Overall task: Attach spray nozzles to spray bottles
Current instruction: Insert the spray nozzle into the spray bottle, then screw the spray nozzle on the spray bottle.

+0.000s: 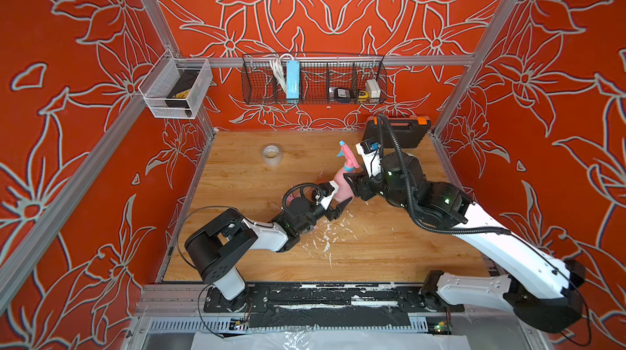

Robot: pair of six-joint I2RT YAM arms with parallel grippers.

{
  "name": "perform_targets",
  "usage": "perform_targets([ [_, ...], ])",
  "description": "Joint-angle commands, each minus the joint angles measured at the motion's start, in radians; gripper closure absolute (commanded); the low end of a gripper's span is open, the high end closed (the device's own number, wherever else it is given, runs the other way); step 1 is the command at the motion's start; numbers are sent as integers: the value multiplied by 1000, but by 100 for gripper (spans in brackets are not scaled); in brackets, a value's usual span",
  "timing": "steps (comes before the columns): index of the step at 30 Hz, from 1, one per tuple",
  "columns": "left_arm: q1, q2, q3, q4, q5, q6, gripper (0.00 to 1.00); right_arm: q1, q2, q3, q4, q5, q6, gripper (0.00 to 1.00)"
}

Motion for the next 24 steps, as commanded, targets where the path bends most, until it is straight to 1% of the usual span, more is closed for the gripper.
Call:
perform_targets([
  [1, 6, 1, 22, 30, -6, 17, 60, -6, -7, 3, -11, -30, -22, 34],
  [14, 6, -9, 14, 24, -7, 20, 60, -5, 35, 43, -4, -106, -11, 46],
  [21, 6, -7, 13, 27, -7, 17, 60, 4, 79, 67, 14, -152, 5, 48],
  [24, 6, -5, 10, 35, -9, 14, 60, 5, 67, 68, 3, -154, -1, 49],
])
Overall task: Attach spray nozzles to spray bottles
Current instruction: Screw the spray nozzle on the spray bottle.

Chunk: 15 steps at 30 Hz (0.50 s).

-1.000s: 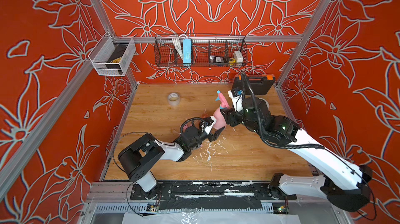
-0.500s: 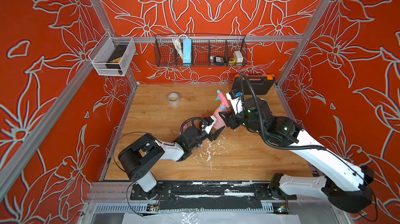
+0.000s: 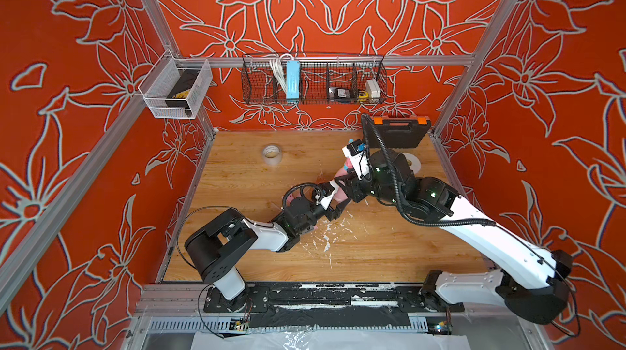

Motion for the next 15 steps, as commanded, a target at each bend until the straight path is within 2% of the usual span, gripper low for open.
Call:
perform_targets([
  [1, 6, -5, 9, 38, -9, 14, 60, 4, -20, 30, -6, -17, 1, 48],
  [7, 9, 2, 9, 51, -6, 0, 60, -7, -132, -51, -2, 1, -22, 48],
  [15, 10, 0, 9, 39, -3, -3, 60, -143, -198, -86, 32, -191, -6, 49],
])
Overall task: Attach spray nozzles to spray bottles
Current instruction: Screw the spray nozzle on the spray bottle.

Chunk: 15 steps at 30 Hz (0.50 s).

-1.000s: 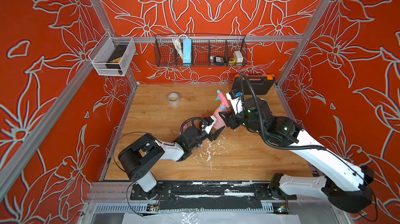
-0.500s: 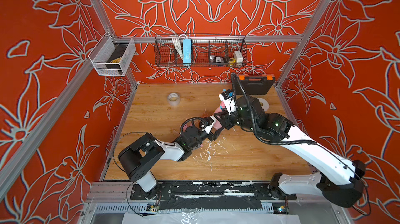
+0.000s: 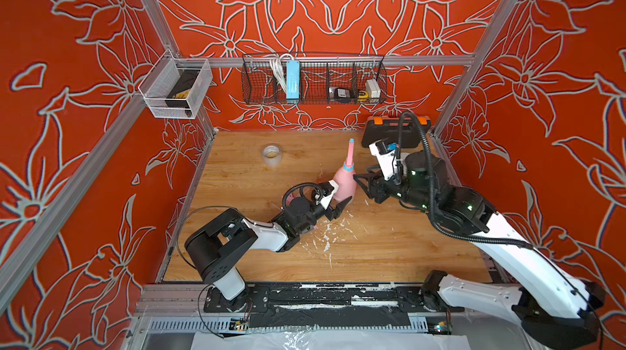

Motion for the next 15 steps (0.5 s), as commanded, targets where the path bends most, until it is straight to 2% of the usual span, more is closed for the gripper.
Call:
perform_targets([
  [1, 7, 0, 9, 36, 5, 1, 60, -17, 13, 3, 24, -96, -1, 49],
  [8, 8, 1, 9, 27, 12, 7, 60, -17, 79, 32, 57, -177, 33, 53],
  [15, 7, 13, 11, 31, 21, 3, 60, -1, 130, 79, 70, -191, 36, 54],
])
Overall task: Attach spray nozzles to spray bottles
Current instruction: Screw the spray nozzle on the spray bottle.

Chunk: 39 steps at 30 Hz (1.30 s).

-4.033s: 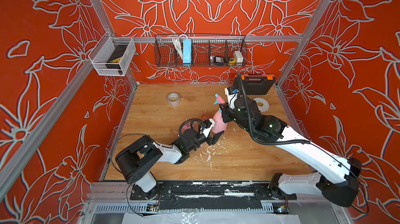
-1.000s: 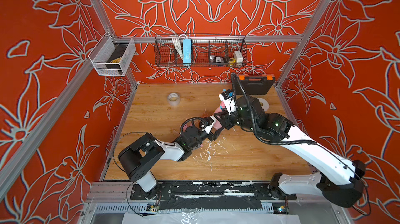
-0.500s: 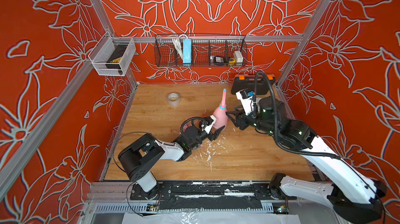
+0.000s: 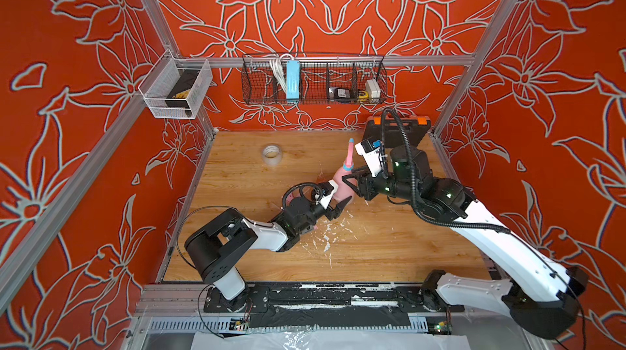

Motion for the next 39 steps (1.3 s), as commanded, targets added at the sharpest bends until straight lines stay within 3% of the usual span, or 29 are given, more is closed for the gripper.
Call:
perform_targets([
  [1, 4, 12, 12, 31, 19, 3, 60, 11, 16, 60, 32, -23, 5, 54],
  [17, 4, 14, 12, 38, 21, 7, 60, 49, 99, 136, 20, -25, -6, 55],
  [24, 4, 27, 9, 64, 12, 4, 60, 36, 44, 141, -43, 135, 6, 54],
  [31, 4, 24, 2, 64, 9, 1, 60, -38, 25, 138, -99, 246, 89, 43],
  [39, 4, 2, -10, 47, -7, 15, 60, -84, 167, 328, -305, 258, 136, 31],
])
